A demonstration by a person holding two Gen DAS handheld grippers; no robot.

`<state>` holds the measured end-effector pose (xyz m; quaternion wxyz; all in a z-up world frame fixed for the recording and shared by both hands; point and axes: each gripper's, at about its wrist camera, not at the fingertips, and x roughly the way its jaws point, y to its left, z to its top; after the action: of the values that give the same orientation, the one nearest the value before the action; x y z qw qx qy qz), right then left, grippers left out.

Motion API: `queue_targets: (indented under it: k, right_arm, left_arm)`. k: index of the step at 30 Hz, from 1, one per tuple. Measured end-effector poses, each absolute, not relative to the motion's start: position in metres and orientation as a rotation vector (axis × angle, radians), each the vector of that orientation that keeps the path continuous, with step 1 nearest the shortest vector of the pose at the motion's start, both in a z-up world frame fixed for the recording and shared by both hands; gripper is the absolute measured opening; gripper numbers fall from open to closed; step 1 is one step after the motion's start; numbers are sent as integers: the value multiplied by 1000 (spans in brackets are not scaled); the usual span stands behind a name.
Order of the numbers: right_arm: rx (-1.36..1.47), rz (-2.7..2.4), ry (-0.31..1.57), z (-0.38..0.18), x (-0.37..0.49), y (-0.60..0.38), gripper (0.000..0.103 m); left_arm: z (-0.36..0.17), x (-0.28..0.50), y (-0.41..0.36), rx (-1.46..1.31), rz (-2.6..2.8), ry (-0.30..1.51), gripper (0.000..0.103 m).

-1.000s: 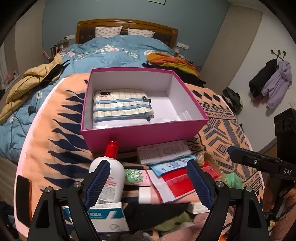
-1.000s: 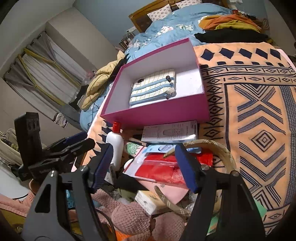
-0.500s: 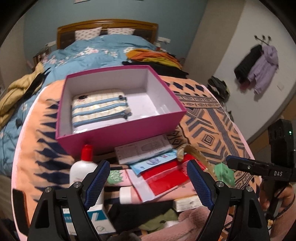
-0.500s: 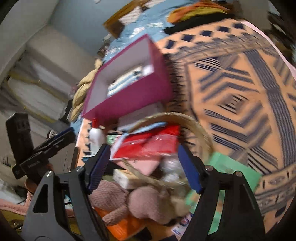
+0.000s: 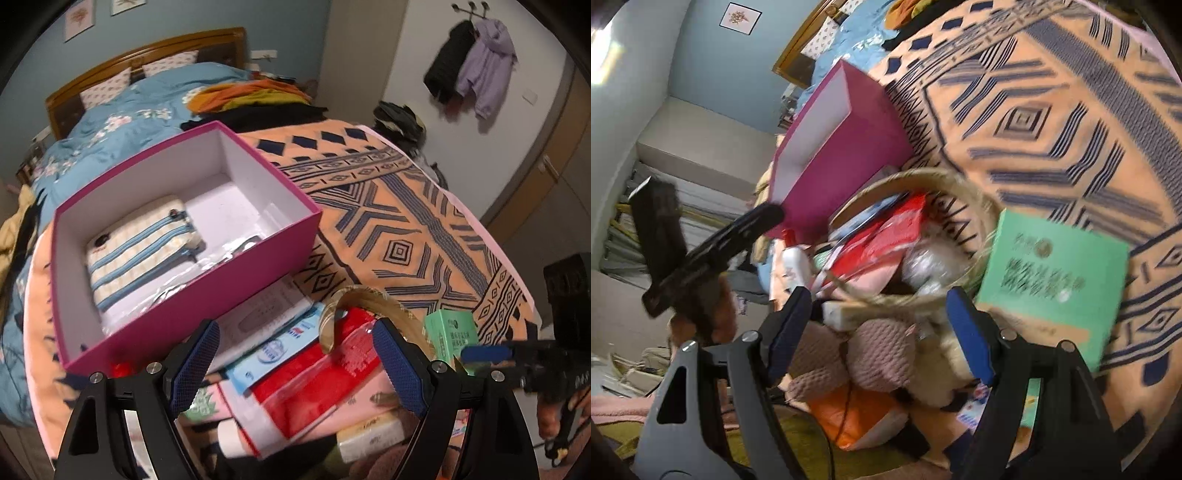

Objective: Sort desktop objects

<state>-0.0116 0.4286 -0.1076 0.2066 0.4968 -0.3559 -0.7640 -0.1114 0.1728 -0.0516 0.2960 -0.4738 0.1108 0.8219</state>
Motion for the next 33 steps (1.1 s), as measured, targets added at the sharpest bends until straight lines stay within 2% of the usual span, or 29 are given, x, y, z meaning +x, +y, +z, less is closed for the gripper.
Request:
queue_targets:
  k: [12,19,24,25,26,27,28,29,30,33]
  right_arm:
    - [1521,-2060,-1218,-144,-11,435,77]
    - [1514,-2074,-1359,-156,-13,443,77]
    - [1488,-2106,-1369,-157,-16,445,76]
    - [1491,-2112,-1364,-157,-16,445,73]
    - [1496,-2122,-1354,-158,-17,445,71]
    - [1502,-2131,-1344,-158,-17,444,66]
    - [1508,-2139,-1335,-159,-17,444,56]
    - [1508,-2145,-1324,-159,-16,444,51]
    - [1504,-2149,-1312,-159,-15,445,45]
    - [1489,-2181,-1274,-159,-14,445,43]
  left_arm:
    - [-79,-132,220,-1278,2078,490,87]
    - [-101,-147,225,-1372,2024,487,86]
    - [-113,-150,226,-1417,1973,469,85]
    - [-114,-150,226,-1421,1961,462,78]
    - [-115,-150,227,-1424,1950,455,67]
    - [-116,-149,227,-1427,1941,456,60]
    - [-117,-149,227,-1436,1935,456,43]
    - [-118,-149,227,-1446,1930,457,33]
    - [-119,-148,227,-1456,1925,457,31]
    - [-116,-141,224,-1444,1906,446,28]
